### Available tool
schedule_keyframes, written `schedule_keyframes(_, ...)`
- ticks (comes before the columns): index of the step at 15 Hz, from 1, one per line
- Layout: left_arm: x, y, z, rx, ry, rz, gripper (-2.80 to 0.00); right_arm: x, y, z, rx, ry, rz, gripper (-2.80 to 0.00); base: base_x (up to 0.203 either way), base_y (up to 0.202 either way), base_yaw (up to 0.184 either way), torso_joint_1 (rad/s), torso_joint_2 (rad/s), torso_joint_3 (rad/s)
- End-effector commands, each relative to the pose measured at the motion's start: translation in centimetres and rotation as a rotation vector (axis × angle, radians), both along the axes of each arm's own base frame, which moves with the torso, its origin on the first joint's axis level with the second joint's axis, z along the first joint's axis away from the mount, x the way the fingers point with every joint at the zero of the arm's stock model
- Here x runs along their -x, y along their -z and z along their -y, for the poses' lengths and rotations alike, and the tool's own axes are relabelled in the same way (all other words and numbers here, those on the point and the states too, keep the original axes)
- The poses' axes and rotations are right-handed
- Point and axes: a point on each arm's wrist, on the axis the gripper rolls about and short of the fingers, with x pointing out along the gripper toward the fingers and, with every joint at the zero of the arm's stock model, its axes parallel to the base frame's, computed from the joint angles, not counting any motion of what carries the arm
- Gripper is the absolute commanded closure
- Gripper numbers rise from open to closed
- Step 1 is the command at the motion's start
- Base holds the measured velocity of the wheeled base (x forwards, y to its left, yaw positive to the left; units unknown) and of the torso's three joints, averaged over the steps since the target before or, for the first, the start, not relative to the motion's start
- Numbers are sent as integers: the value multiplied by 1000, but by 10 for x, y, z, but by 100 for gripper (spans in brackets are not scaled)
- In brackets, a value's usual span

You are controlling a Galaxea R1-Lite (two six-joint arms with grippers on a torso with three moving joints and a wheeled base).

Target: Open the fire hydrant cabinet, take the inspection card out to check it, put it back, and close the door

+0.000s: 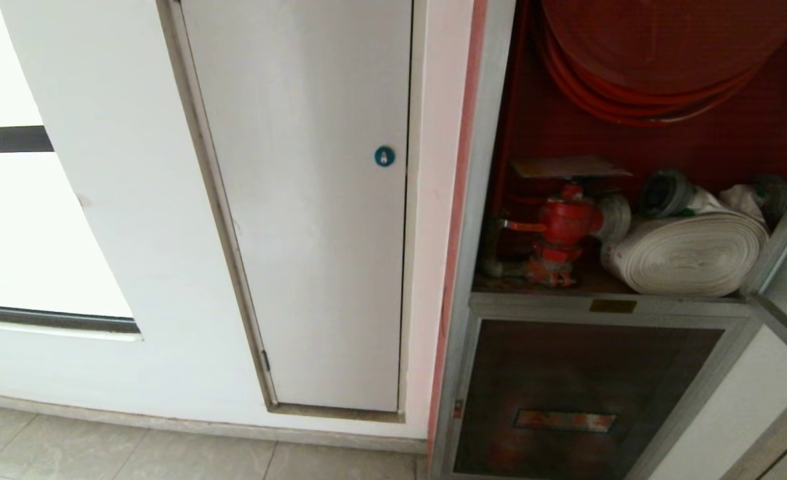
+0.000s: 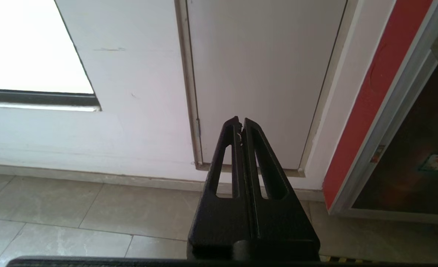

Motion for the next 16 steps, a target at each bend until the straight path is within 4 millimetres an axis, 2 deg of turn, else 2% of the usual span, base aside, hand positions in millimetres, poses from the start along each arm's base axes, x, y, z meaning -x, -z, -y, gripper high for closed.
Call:
schedule_keyframes(1, 0, 0, 0, 0, -1, -1, 0, 0, 1, 0, 0, -1, -6, 0, -195, 0, 2, 7, 2, 2)
schedule_keyframes(9, 0, 0, 0, 0, 1, 0, 0, 0, 1, 0, 0, -1, -6, 0, -192, 0, 1, 2, 3, 4)
schedule_keyframes(16, 0, 0, 0, 0, 0, -1, 0, 0, 1, 0, 0, -1, -6, 0, -14, 0, 0, 0, 0, 2)
